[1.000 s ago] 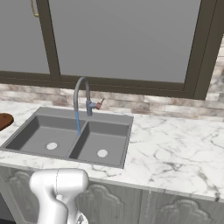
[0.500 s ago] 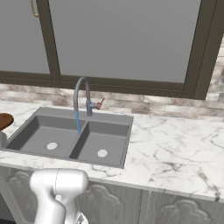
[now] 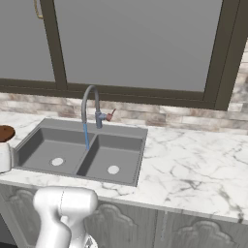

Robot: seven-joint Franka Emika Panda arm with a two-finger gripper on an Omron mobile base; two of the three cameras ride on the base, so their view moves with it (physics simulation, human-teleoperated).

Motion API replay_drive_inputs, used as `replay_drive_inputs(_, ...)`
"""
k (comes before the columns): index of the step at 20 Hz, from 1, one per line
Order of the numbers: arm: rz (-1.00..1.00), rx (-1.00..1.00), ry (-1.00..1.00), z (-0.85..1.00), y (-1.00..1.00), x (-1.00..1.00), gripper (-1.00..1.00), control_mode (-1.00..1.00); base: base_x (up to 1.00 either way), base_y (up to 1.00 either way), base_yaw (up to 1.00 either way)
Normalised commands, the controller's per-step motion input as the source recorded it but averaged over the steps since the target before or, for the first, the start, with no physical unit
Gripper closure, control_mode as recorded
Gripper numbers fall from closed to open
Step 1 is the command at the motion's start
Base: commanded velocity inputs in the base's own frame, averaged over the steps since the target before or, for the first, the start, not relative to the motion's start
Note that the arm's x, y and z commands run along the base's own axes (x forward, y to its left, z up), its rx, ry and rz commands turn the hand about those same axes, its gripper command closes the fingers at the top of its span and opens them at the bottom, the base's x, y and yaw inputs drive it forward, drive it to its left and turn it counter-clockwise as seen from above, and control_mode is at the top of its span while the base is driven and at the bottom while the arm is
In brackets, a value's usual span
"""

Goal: Pick the peach from the sink and place it on the cutting board to airdry. Then turn off the sink faucet.

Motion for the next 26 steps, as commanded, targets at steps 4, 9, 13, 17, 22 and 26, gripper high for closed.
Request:
replay_drive_inputs(4,0.13,0.04,-0.04,-0.01,-0.25,0.0,-1.0,-1.0,0.0,0.0,0.0)
replay_drive_inputs(9,0.17,0.04,-0.09,0.0,-0.32,-0.06,-1.0,-1.0,0.0,0.0,0.0)
replay_drive_inputs(13,0.19,0.06,-0.07,0.0,-0.21,-0.07,-1.0,-1.0,0.0,0.0,0.0)
replay_drive_inputs(17,0.19,0.07,-0.01,0.0,-0.14,0.0,-1.0,-1.0,0.0,0.0,0.0)
replay_drive_inputs(22,0.2,0.03,-0.01,0.0,-0.12,0.1,-1.0,-1.0,0.0,0.0,0.0)
replay_drive_inputs(26,0.18,0.04,0.0,0.0,-0.16,0.3,-1.0,-1.0,0.0,0.0,0.0)
